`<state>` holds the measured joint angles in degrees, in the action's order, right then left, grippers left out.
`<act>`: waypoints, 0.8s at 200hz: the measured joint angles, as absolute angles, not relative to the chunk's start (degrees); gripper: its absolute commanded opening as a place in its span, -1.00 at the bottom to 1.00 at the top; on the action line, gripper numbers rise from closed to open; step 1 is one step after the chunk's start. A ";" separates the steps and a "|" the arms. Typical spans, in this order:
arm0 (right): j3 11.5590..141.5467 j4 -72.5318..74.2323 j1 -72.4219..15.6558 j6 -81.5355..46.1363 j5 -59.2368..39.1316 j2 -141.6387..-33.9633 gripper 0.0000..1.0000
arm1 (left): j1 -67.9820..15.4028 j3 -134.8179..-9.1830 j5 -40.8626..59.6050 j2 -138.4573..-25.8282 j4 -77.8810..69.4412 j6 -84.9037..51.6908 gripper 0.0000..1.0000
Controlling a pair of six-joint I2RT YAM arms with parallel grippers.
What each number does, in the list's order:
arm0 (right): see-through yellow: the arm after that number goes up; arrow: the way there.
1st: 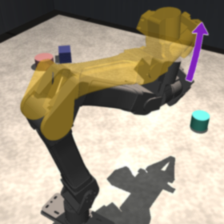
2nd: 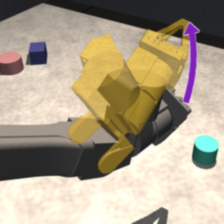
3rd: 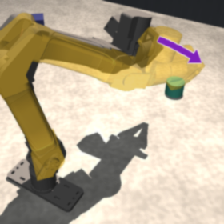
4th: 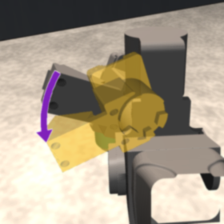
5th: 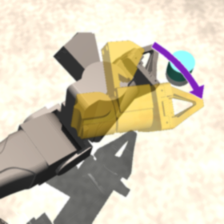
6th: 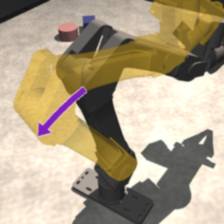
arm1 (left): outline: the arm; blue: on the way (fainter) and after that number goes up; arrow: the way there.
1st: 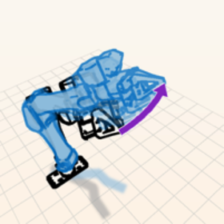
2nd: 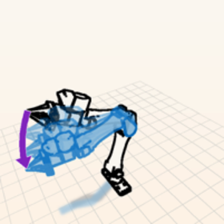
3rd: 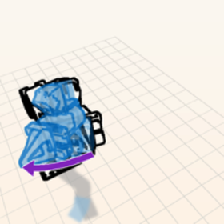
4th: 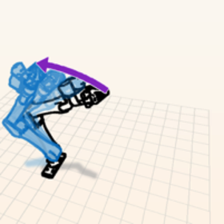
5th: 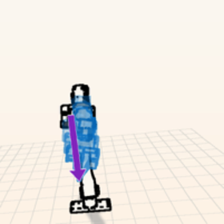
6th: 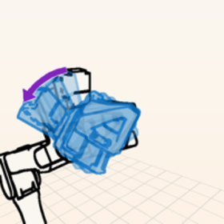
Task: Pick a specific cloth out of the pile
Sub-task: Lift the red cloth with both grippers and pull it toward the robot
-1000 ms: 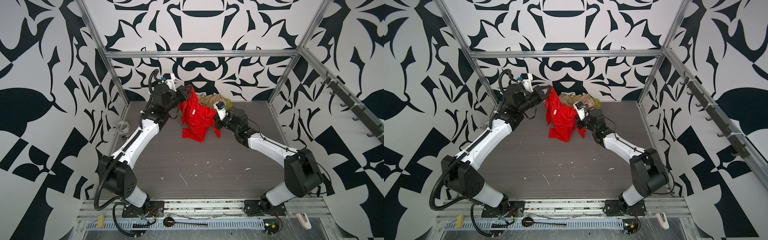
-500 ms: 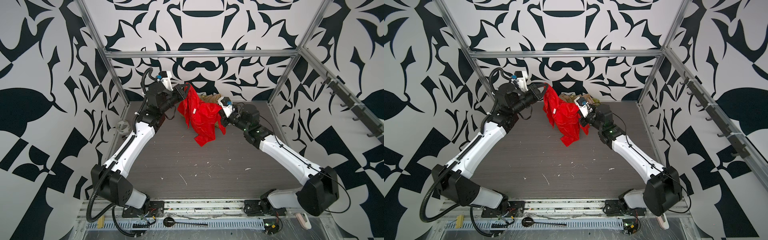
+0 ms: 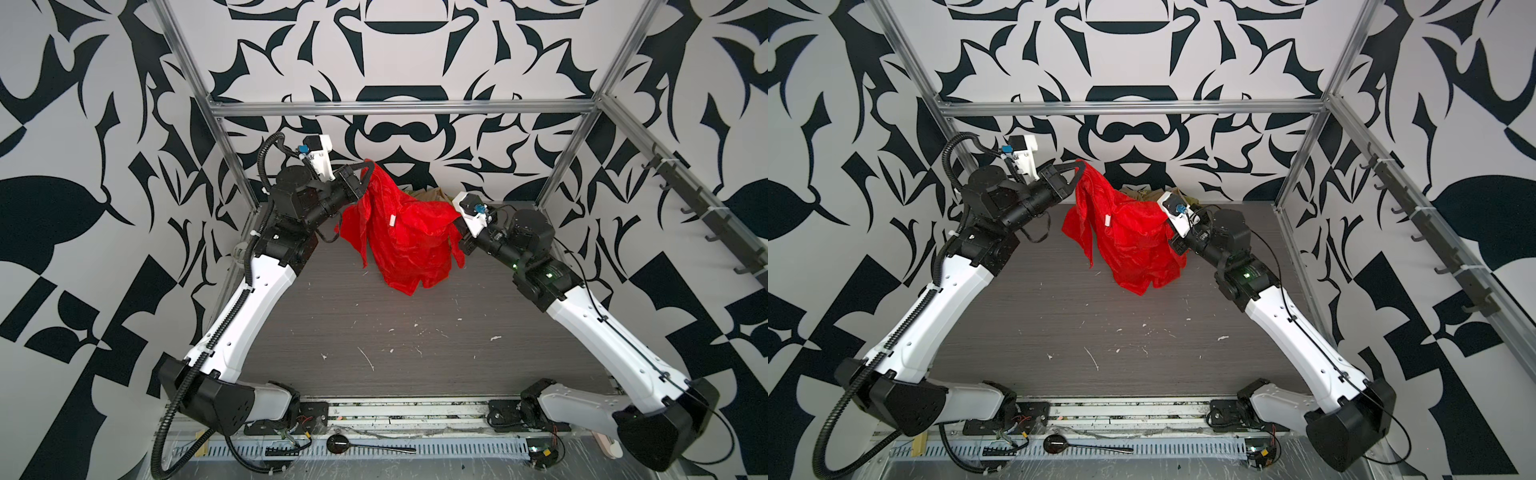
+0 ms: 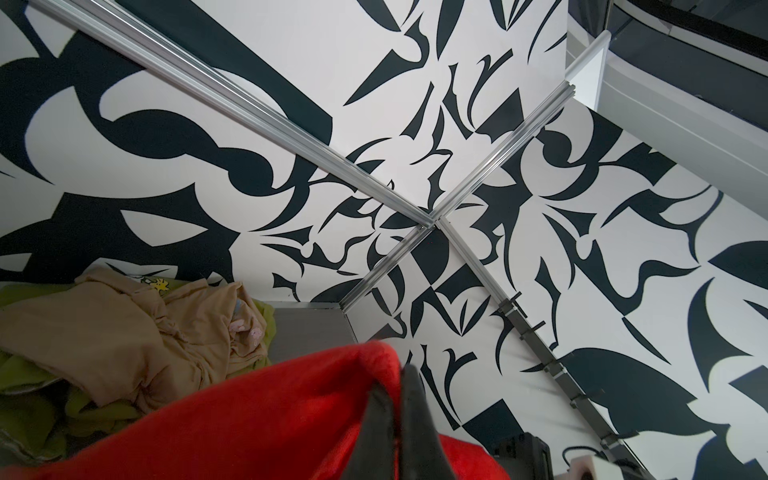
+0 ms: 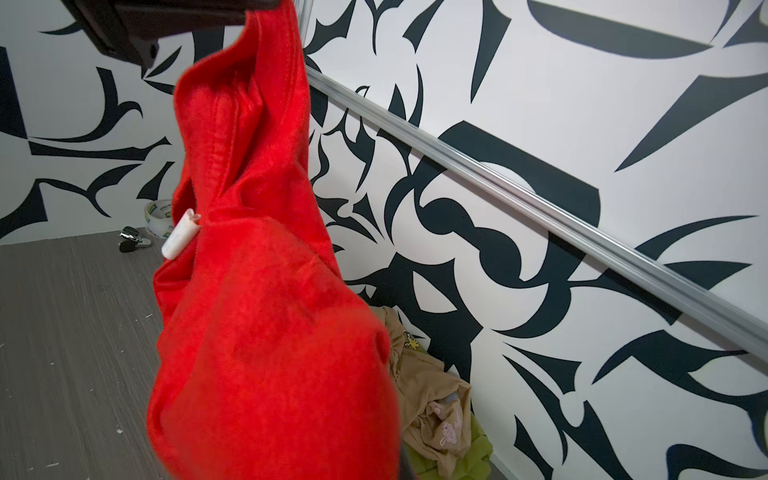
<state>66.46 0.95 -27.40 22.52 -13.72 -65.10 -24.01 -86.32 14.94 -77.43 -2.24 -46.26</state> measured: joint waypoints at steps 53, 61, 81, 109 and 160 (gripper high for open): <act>66.43 -3.95 -28.45 23.03 -14.00 -56.10 -1.00 | -26.74 -82.91 15.73 -71.22 -1.02 -46.96 -1.00; 66.43 -4.67 -28.67 23.00 -14.33 -54.87 -1.00 | -27.33 -82.39 15.84 -70.22 -0.89 -47.00 -1.00; 66.43 -6.98 -28.93 22.85 -15.14 -52.18 -1.00 | -28.34 -80.88 15.94 -67.70 -0.45 -47.11 -1.00; 66.43 -10.48 -28.97 22.26 -16.29 -48.95 -1.00 | -28.64 -79.57 15.90 -64.82 1.80 -47.40 -1.00; 67.11 -15.29 -28.99 21.10 -18.50 -45.15 -1.00 | -28.91 -79.50 15.88 -59.96 6.81 -48.18 -1.00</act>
